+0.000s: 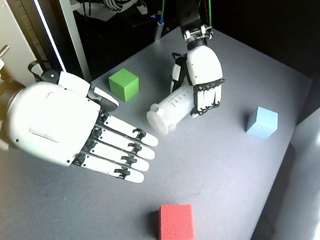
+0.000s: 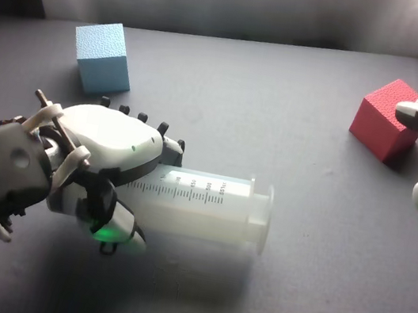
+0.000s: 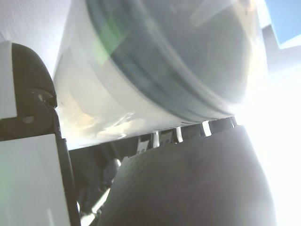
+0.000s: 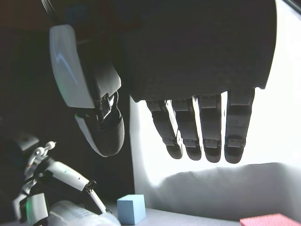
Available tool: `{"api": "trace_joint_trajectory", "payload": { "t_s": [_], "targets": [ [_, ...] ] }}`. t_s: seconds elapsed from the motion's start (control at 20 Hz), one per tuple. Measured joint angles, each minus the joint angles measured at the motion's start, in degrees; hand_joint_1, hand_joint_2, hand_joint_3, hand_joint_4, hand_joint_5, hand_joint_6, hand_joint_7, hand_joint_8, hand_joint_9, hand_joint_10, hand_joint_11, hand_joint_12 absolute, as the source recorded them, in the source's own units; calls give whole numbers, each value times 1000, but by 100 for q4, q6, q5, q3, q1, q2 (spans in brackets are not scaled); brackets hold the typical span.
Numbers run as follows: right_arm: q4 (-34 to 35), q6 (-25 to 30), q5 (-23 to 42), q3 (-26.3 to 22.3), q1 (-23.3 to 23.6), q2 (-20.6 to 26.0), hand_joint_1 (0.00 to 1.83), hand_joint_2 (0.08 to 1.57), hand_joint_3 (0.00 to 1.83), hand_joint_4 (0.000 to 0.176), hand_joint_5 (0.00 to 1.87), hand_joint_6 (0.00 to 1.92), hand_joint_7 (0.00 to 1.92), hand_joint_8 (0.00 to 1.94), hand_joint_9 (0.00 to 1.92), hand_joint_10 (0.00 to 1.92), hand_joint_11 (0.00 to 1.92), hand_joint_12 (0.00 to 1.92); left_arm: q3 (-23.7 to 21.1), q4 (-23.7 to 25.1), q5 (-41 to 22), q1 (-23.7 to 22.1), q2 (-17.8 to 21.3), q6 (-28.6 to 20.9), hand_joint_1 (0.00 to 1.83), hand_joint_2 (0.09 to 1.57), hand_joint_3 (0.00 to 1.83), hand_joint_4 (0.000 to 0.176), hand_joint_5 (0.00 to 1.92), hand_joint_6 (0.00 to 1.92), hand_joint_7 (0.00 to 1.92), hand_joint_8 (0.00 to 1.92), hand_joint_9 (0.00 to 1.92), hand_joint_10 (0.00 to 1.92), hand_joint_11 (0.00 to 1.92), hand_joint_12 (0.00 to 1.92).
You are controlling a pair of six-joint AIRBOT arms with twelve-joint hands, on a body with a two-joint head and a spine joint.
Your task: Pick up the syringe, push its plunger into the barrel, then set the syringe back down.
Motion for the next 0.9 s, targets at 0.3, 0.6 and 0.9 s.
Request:
{"api": "trace_joint_trajectory", "payload": {
  "t_s": [0.3, 0.6, 0.9],
  "targets": [
    [-50, -2, -9, 0, 0, -2, 0, 1394, 0, 0, 1, 0, 0, 0, 0, 0, 0, 0, -17, 35, -162, 149, -66, -74, 1357, 1181, 1, 0, 817, 1053, 903, 1234, 718, 1465, 449, 1500],
    [-52, -4, -39, 0, -42, -35, 0, 1399, 0, 0, 8, 3, 0, 0, 0, 0, 0, 0, -17, 31, -219, 149, -72, -83, 1177, 1259, 1, 0, 669, 1266, 763, 1526, 443, 1231, 178, 1537],
    [-52, -7, -50, -20, -42, -35, 0, 1398, 0, 0, 0, 0, 0, 0, 0, 0, 0, 0, -28, 15, -245, 149, -79, -103, 1049, 1165, 0, 0, 675, 74, 655, 392, 423, 784, 90, 1318]
  ]
}}
